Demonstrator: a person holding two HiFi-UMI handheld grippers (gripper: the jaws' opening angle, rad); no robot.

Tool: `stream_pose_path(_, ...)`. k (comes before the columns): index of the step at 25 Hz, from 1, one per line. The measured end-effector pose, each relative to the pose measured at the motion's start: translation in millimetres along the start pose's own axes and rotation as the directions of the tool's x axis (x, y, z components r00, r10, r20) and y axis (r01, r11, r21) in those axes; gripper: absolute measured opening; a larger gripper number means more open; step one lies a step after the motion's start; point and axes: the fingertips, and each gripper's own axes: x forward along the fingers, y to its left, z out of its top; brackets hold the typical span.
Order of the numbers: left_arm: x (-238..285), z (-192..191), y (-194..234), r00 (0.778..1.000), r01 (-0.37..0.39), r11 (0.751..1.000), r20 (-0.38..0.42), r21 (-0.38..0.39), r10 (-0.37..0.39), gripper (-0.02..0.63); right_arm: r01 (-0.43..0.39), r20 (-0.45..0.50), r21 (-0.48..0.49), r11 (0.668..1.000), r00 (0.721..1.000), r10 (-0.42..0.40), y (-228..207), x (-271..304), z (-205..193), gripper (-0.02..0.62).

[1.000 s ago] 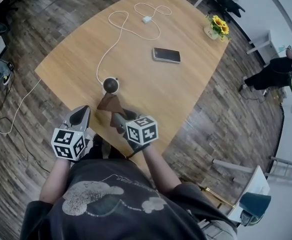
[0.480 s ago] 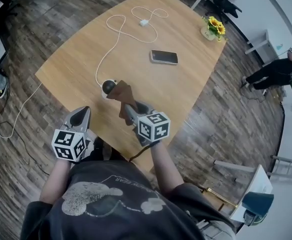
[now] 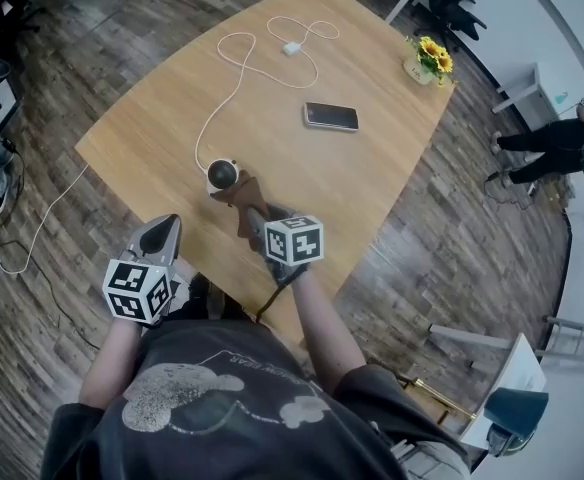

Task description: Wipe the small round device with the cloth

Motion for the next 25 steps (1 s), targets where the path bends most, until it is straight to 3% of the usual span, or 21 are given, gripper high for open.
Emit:
stream_pose_path(4,-4,-2,-5,1.000,-0.007,1.000,0.001,-0.004,0.007,0.018,0.020,-0.091,-0.056,0.998,0.996,-0.026,-1,9,-20,0.080)
stream_pose_path(7,-7,-3,-6,1.000,-0.025,1.000,0.009,-0.007,0.025,0.018,0.019,-0.083,-0.055,0.998,0.996,-0.024,-1,4,-21,0.080)
stream_pose_path(13,-15,-3,-5,0.997,-0.070,0.998,0.022,-0.007,0.070,0.018,0.006,0.063,-0.034,0.999,0.998,-0.003,-5,-29,8,0.080)
stream_pose_path(17,-17,-2,0,0.996,-0.089,0.996,0.030,-0.006,0.089,0.018,-0.029,0.198,-0.035,0.999,0.979,0.035,-2,-58,47,0.080)
stream_pose_path(25,3,15,9,0.999,-0.030,1.000,0.044,0.006,0.030,0.018,0.007,0.312,-0.095,0.995,0.950,0.024,-6,-62,111,0.080)
